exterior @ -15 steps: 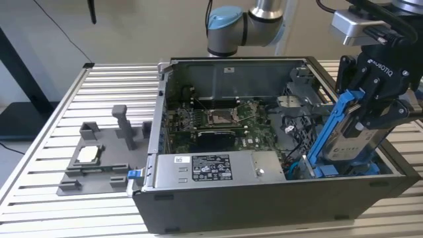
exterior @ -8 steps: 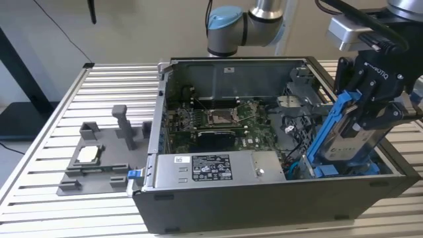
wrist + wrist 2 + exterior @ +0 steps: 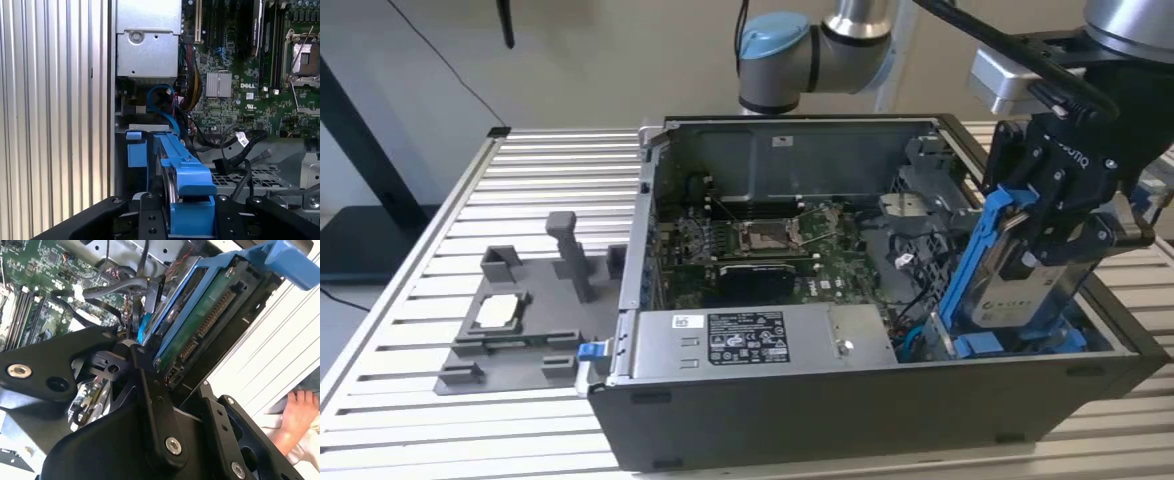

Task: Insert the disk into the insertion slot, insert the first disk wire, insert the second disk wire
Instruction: 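Insert the disk into the insertion slot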

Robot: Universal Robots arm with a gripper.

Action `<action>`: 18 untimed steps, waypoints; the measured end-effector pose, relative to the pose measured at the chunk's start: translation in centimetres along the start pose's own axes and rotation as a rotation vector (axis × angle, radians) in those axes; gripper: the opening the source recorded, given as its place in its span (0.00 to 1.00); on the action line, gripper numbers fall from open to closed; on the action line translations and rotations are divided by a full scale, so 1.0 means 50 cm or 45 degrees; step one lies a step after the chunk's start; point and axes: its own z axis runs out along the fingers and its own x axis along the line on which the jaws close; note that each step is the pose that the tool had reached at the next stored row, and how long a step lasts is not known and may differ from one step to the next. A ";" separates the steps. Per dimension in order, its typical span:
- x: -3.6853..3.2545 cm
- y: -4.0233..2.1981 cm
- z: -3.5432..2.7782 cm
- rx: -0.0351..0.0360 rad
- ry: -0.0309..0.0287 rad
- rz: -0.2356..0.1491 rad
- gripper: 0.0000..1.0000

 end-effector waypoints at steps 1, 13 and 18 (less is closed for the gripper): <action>0.000 0.000 0.000 0.0002 0.0001 0.000 0.33; 0.001 0.000 0.013 0.0003 0.0004 0.000 0.33; 0.001 0.000 0.013 0.0003 0.0003 0.000 0.33</action>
